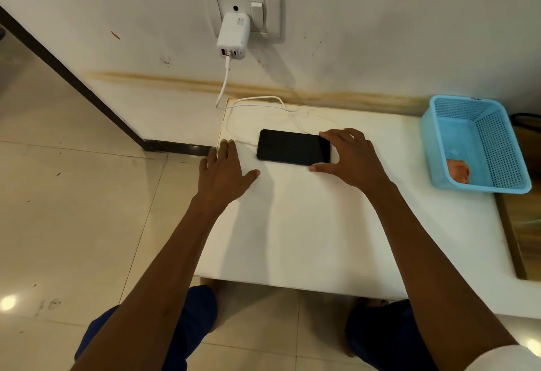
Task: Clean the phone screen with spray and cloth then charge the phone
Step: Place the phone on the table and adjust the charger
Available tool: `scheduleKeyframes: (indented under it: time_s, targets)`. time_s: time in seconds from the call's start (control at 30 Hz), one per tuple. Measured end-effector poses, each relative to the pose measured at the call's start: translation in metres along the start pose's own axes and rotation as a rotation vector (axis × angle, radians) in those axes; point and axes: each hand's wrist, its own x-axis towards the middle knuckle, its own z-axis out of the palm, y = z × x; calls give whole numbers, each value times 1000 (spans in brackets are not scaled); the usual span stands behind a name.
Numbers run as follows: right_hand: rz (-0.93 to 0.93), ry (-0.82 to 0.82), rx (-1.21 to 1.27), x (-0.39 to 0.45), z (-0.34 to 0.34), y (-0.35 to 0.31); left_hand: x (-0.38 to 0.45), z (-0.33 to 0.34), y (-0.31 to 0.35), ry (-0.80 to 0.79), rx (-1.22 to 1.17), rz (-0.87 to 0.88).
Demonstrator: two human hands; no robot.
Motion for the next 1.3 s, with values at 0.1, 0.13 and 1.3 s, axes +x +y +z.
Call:
scheduleKeyframes:
  time_s: [0.1, 0.13, 1.3]
  targets:
    - [-5, -10, 22, 2, 2, -1, 1, 2, 1, -13, -12, 0]
    - [-7, -15, 33, 2, 3, 0, 2, 3, 1, -12, -15, 2]
    - [104, 123, 41, -7, -27, 19, 7, 24, 11, 43, 35, 157]
